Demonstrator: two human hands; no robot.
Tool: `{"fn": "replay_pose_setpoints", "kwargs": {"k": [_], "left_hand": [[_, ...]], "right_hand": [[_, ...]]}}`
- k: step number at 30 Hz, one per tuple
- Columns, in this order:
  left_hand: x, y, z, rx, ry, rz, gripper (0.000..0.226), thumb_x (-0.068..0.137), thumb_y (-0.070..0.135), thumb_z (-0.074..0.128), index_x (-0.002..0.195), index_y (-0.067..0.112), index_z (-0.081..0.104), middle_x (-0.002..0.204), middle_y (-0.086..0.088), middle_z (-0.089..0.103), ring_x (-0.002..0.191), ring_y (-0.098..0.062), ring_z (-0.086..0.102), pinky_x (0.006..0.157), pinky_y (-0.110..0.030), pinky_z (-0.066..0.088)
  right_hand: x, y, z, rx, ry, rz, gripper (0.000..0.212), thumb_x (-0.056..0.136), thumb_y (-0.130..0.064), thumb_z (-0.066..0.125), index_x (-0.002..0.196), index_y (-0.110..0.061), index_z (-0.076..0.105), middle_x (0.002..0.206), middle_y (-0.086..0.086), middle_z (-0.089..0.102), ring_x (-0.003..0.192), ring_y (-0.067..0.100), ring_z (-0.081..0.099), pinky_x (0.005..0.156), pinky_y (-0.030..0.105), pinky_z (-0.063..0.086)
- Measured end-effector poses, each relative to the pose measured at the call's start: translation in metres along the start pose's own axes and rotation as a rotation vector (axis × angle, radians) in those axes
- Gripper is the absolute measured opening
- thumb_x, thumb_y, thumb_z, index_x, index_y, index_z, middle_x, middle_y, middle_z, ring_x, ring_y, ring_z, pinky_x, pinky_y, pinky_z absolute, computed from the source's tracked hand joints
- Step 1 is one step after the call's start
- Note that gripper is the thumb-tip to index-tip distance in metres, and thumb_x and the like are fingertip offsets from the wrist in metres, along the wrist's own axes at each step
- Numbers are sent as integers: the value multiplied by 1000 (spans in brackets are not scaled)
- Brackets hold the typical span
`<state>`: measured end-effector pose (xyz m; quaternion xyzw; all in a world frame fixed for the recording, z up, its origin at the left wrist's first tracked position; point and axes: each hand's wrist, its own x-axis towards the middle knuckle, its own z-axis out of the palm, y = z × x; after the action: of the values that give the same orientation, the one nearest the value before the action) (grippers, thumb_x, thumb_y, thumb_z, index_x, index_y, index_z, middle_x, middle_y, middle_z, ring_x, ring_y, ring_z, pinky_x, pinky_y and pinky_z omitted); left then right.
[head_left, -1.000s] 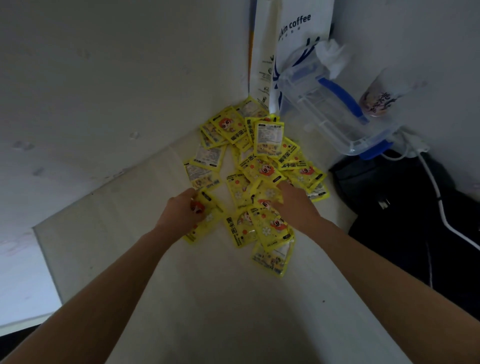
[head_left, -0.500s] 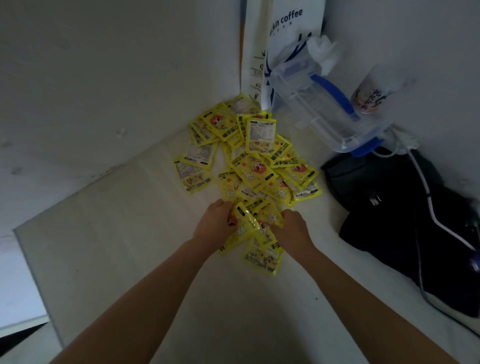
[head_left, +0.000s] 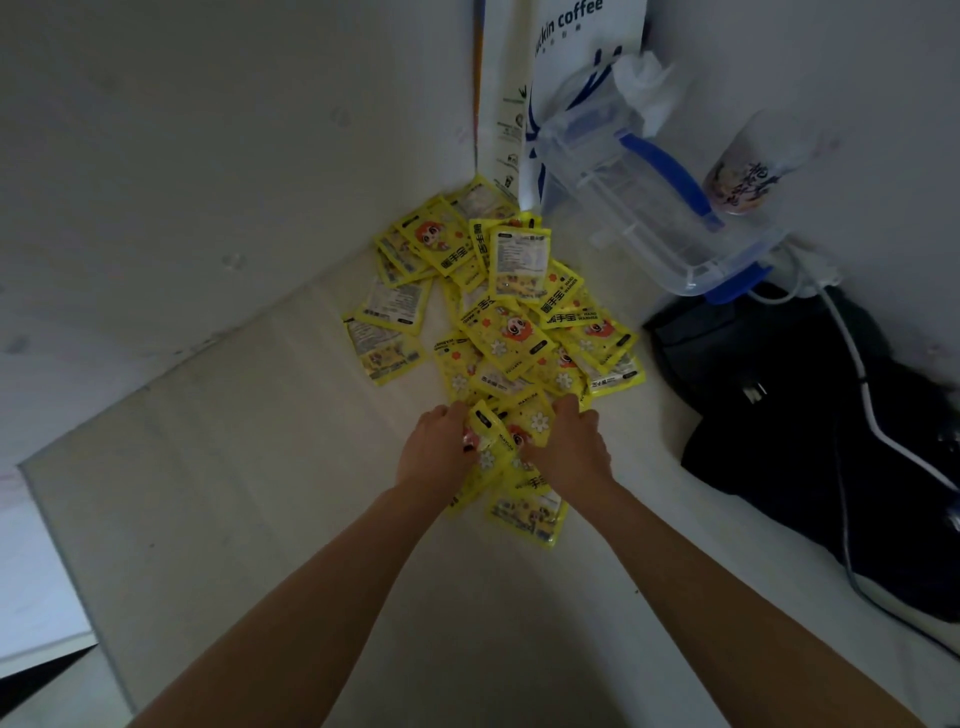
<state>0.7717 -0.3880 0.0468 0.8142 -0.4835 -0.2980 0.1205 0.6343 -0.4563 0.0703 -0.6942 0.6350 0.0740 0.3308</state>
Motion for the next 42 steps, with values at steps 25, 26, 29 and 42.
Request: {"fn": "replay_pose_setpoints", "kwargs": {"k": [25,26,29,42], "left_hand": [[23,-51,-89,-251,243,-224,23,76,20,76,89,3,67,91,-13,59,80,-29,60,72,-38,52],[27,-51,-93,-350,261,-267,20,76,19,76,89,7,68,91,-11,62,78,-26,61,71,-37,54],[39,-48,-99,-781,292,-445,14,77,10,76,85,17,67,83,-5,68,65,-17,63,59,-27,52],[95,-60,-82,-718,379,-698,26,57,38,66,76,20,69,85,-10,72,87,-33,67,78,-46,58]], "right_hand": [[45,-25,-63,258,54,-183,39,86,-36,66,108,-5,56,104,12,64,87,23,56,70,30,42],[52,-30,-65,255,64,-193,41,86,-37,66,108,-5,57,105,12,64,85,21,55,70,30,42],[74,-46,-72,265,59,-185,46,85,-39,67,113,-5,56,107,12,64,85,22,56,74,33,47],[159,-91,-86,343,91,-110,36,83,-25,70,108,0,61,107,11,63,103,29,61,75,26,43]]}}
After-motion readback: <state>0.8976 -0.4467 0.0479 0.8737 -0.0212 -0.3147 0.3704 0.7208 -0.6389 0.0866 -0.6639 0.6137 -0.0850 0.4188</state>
